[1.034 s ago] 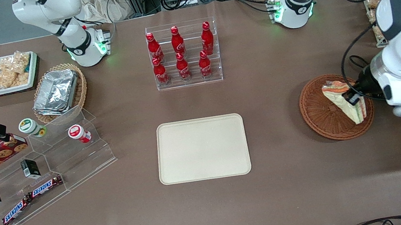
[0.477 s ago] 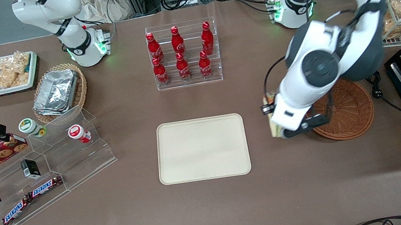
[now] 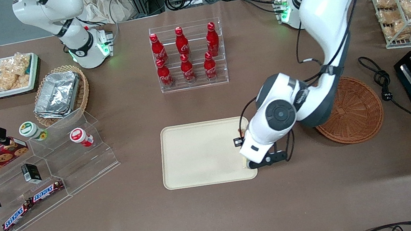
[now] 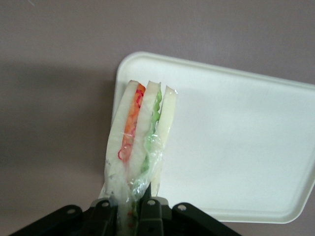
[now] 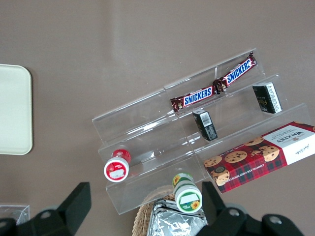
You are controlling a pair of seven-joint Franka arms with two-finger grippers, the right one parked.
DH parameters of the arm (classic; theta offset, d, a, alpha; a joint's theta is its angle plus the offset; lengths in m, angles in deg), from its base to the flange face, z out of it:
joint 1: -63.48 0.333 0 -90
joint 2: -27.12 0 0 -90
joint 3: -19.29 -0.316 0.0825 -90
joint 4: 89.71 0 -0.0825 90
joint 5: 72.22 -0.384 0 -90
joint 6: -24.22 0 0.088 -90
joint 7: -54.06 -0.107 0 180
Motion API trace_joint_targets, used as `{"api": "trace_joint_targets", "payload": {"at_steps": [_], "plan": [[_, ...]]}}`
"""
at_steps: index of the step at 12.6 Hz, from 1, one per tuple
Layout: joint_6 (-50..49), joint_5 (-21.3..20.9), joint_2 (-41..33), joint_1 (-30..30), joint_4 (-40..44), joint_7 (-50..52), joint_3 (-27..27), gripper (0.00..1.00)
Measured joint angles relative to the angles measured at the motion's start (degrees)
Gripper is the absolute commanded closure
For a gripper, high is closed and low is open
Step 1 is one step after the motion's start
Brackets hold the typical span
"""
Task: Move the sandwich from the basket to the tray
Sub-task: 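Carry the sandwich over the cream tray and lower it onto the tray, then open the left gripper and raise it back toward the basket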
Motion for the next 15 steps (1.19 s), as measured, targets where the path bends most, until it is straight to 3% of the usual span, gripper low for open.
{"api": "trace_joint_targets", "payload": {"at_steps": [3,4,6,7,11,15], "plan": [[0.7,-0.6,2.5,-1.5,0.1,0.1,0.0,0.91],[1.7,-0.7,3.2,-1.9,0.1,0.2,0.0,0.77],[2.8,-0.9,4.3,-2.4,0.1,0.2,0.0,0.33],[2.9,-0.9,4.7,-2.5,0.2,0.2,-0.1,0.0],[3.0,-1.2,5.0,-2.5,0.6,0.2,-0.2,0.0],[-3.5,-5.7,1.0,-2.2,3.6,0.2,-1.7,0.0]]}}
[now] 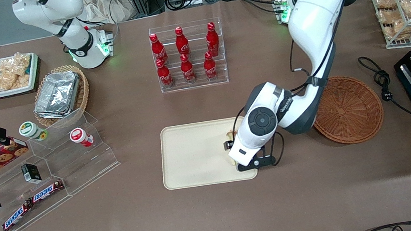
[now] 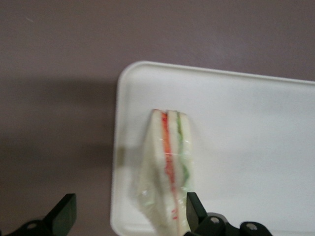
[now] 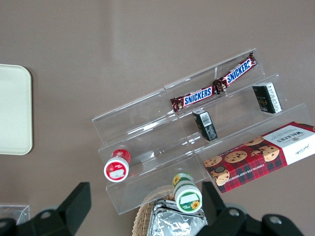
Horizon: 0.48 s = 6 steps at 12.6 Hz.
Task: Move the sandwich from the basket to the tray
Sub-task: 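Open the left gripper and raise it back toward the basket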
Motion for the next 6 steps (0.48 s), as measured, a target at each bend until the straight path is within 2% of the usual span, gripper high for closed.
{"api": "trace_joint_targets", "payload": {"at_steps": [3,6], "plan": [[-5.9,0.4,-10.0,3.7,-1.9,0.0,-1.4,0.0],[-5.3,2.3,-22.5,9.5,-14.0,-3.6,-1.2,0.0]]}}
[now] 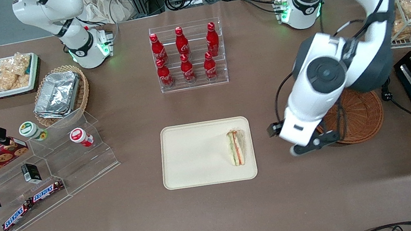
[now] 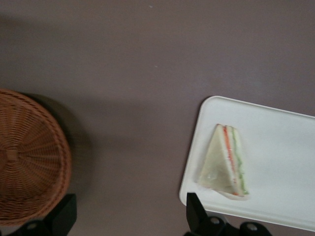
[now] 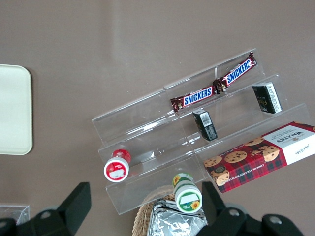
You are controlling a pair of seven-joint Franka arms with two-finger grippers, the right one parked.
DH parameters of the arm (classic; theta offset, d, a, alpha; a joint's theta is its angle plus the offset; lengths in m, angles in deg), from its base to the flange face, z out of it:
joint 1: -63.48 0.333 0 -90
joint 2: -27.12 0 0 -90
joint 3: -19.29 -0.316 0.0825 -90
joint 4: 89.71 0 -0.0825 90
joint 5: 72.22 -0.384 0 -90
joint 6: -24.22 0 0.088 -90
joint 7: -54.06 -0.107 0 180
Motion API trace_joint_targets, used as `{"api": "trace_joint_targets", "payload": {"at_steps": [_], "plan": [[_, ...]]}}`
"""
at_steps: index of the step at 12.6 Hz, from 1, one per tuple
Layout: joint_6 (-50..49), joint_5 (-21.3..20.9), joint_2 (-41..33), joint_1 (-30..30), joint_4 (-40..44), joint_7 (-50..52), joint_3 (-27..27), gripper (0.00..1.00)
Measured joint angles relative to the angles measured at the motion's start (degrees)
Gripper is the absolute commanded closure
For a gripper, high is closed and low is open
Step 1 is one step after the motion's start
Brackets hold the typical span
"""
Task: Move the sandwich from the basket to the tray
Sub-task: 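Open the left gripper and raise it back toward the basket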
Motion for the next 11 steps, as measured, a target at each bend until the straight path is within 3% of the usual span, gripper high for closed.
{"api": "trace_joint_targets", "payload": {"at_steps": [5,8,11], "plan": [[4.9,7.3,-22.7,9.0,-25.3,-17.0,-0.4,0.0],[-1.2,9.1,-27.9,15.9,-26.6,-29.6,-1.0,0.0],[-6.5,8.4,-26.2,19.3,-21.2,-34.8,-1.1,0.0]]}}
